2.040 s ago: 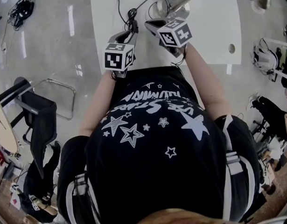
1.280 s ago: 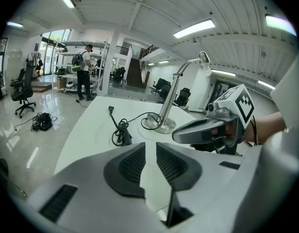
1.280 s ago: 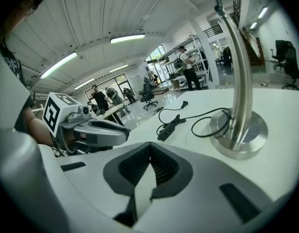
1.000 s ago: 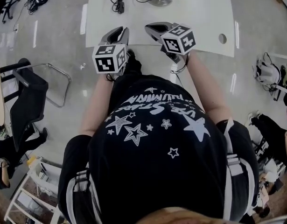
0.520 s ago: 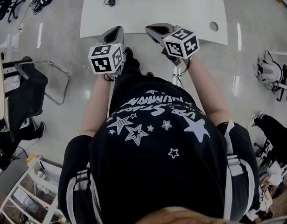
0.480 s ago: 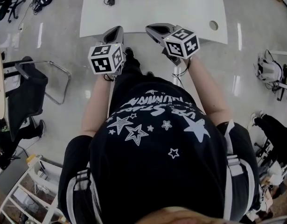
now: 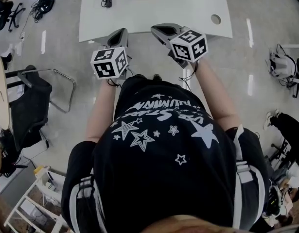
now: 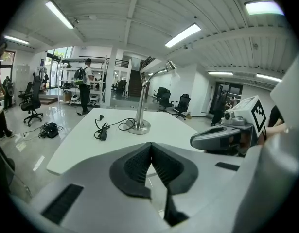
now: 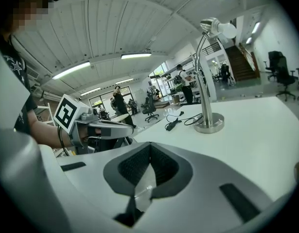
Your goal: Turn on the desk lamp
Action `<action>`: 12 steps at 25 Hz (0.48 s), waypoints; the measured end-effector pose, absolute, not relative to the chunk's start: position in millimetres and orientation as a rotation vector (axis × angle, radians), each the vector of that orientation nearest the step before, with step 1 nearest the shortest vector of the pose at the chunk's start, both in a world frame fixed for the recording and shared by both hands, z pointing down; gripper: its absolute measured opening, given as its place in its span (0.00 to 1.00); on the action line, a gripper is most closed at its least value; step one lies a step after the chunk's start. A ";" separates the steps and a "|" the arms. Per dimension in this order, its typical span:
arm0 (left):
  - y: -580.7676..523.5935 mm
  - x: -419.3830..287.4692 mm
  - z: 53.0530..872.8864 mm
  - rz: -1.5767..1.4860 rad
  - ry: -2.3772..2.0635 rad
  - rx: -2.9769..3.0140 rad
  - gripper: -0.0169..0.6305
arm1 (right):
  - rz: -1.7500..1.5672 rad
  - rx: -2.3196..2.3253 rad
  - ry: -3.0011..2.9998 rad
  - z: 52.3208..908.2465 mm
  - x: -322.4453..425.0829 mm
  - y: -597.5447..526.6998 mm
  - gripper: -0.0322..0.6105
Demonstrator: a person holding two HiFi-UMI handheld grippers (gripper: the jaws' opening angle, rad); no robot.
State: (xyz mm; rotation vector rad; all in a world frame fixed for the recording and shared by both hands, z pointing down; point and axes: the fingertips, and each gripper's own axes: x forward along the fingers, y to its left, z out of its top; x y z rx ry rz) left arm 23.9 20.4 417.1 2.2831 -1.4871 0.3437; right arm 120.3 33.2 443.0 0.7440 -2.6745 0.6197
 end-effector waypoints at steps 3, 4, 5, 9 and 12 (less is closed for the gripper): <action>20.4 29.0 413.0 0.332 -1.488 2.296 0.04 | 0.619 0.758 -2.688 438.0 124.8 34.5 0.06; 21.0 30.0 411.5 0.328 -1.489 2.304 0.04 | 0.616 0.763 -2.696 435.6 125.3 35.1 0.06; 21.7 30.2 409.8 0.323 -1.490 2.312 0.04 | 0.609 0.768 -2.706 432.8 125.0 35.5 0.06; 27.3 20.4 404.7 0.301 -1.495 2.331 0.04 | 0.557 0.795 -2.735 420.8 113.3 35.7 0.06; 32.9 9.3 402.0 0.293 -1.490 2.334 0.04 | 0.520 0.802 -2.734 414.5 99.6 38.6 0.06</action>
